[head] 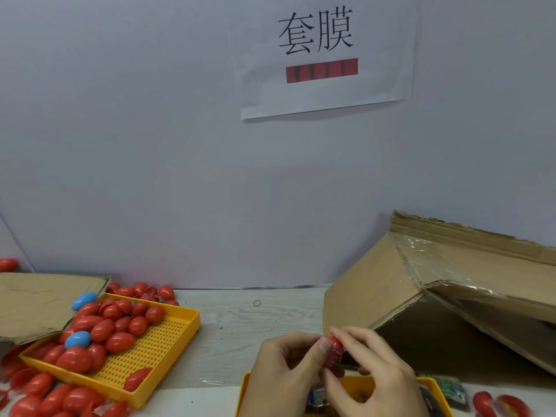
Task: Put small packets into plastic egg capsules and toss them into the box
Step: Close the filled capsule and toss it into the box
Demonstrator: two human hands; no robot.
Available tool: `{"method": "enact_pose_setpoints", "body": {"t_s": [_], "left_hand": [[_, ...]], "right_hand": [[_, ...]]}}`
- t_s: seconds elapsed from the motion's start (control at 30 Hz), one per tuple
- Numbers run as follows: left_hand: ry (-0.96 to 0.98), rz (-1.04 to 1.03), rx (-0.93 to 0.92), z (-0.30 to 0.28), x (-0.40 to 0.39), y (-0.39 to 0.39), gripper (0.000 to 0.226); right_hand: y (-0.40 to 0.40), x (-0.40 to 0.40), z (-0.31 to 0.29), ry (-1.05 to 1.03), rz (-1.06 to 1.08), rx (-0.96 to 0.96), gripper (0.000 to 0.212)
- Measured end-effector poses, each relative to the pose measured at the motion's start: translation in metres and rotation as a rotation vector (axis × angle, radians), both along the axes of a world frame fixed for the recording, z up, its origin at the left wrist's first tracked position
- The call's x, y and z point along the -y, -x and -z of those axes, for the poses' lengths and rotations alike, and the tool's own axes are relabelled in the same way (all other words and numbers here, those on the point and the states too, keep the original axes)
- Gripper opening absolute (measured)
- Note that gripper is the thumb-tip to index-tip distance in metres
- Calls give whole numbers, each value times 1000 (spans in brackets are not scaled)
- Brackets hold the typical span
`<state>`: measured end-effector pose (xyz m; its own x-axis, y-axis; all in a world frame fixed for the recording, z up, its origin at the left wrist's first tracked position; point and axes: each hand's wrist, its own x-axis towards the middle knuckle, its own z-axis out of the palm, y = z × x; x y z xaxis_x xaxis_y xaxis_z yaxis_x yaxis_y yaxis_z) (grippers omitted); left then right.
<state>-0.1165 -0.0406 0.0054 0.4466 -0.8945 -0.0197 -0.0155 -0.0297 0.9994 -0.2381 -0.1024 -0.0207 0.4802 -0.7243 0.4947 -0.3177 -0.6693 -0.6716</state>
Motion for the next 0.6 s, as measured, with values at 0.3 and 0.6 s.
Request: {"method": "enact_pose_setpoints", "body": {"t_s": [0.3,0.6], "left_hand": [[-16,-146,-132,-5,-1,6,16],[17,-354,-131,-54,38,15,27]], "right_hand": [[-1,2,1,-87,-49,9,57],[-4,8,-5,-167,-16,-45,52]]}}
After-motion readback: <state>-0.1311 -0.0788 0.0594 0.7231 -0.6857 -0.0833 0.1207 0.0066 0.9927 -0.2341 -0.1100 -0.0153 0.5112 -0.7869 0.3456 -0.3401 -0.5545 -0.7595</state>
